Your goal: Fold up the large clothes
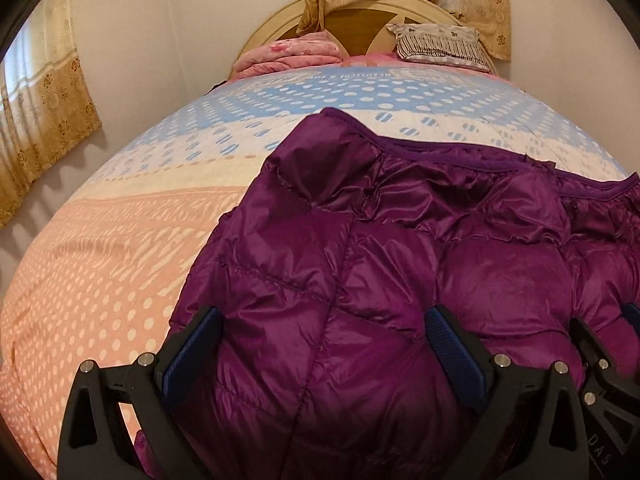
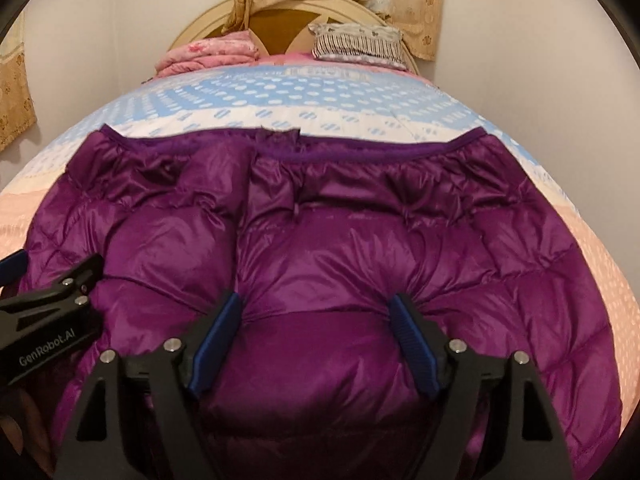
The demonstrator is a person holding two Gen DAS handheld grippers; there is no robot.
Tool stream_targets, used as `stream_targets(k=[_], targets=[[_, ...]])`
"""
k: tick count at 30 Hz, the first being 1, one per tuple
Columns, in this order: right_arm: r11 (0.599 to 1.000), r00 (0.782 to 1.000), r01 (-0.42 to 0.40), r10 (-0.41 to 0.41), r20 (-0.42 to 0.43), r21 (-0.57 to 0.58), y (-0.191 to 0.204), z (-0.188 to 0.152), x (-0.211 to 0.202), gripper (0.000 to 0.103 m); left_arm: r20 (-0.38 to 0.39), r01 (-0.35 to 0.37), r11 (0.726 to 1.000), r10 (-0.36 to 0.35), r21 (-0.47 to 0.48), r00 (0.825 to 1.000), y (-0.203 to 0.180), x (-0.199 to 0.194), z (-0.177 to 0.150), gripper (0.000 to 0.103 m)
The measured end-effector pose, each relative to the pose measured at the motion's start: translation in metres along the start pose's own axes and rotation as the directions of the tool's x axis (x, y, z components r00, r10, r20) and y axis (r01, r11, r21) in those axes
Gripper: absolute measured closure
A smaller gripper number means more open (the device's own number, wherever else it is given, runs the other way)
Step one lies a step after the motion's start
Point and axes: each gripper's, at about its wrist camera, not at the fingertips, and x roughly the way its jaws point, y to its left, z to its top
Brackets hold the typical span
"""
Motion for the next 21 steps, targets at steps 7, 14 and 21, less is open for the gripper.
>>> stream_targets(k=[7,14,21], targets=[[1.000,1.000,0.003,-0.003,-0.010,-0.001,-0.001,-0.001,0.000,0.021,-0.023,0.015,1.000,-0.015,0.009,1.000,0.002,-0.001,0.002,0.001],[0.999,0.999,-0.034,0.033,0.040,0.032,-0.006,-0.029,-0.057,0.014,0.062,0.012,0.997,-0.007,-0.073,0.998,0.046,-0.056,-0.032,0.001],[0.998,1.000,0.013,-0.011,0.030,-0.055,0.007,-0.066,-0.038,0.012,0.043,0.002,0.995,0.002,-0.103,0.999,0.054,-0.055,-0.052,0.001]])
